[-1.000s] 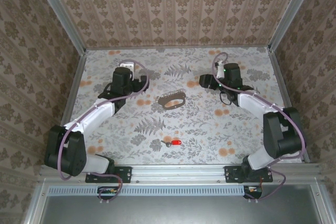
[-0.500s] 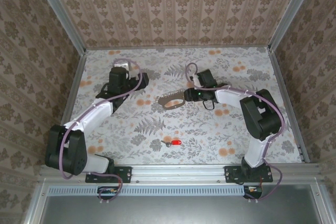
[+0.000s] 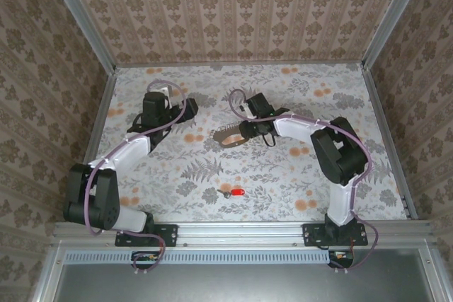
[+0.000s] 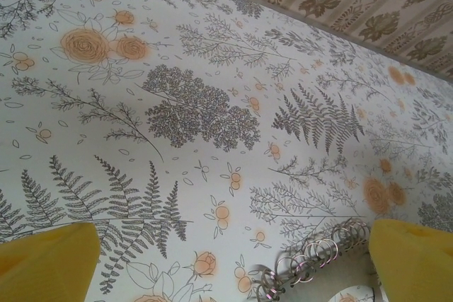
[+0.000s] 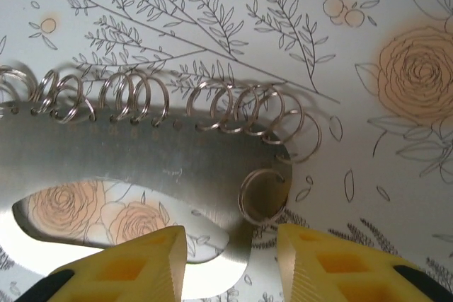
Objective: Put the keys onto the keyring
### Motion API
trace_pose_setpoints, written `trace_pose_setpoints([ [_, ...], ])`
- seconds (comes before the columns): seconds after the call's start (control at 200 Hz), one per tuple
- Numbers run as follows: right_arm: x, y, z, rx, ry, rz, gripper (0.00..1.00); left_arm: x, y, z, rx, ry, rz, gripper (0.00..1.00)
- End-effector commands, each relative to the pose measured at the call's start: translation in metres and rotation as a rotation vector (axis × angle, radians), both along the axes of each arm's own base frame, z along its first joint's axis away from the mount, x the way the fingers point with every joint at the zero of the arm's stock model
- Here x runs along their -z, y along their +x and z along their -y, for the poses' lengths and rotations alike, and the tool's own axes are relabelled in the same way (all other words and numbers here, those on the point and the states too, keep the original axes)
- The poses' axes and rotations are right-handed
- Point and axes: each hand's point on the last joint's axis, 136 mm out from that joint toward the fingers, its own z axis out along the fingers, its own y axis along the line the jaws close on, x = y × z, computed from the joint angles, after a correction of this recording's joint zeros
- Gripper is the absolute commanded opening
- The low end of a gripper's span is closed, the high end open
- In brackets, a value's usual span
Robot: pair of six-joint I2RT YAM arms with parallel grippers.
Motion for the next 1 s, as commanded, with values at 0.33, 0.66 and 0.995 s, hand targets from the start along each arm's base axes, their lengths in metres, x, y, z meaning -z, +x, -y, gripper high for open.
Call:
trace_pose_setpoints([
  [0.33, 0.02, 0.01, 0.006, -0.017, -0.128, -0.026, 0.35, -0.012, 0.003, -0.002, 0.007, -0.036, 0.027, 0.99],
  [0.66, 0.024, 0.016, 0.007, -0.012, -0.148, -0.021, 0.29, -0.015, 0.005, -0.001, 0.02, -0.045, 0.035, 1.0],
  [0.995, 0.022, 0.019, 0.008, -0.008, -0.153, -0.017, 0.16, -0.018, 0.005, 0.0, 0.031, -0.046, 0.044, 1.0],
])
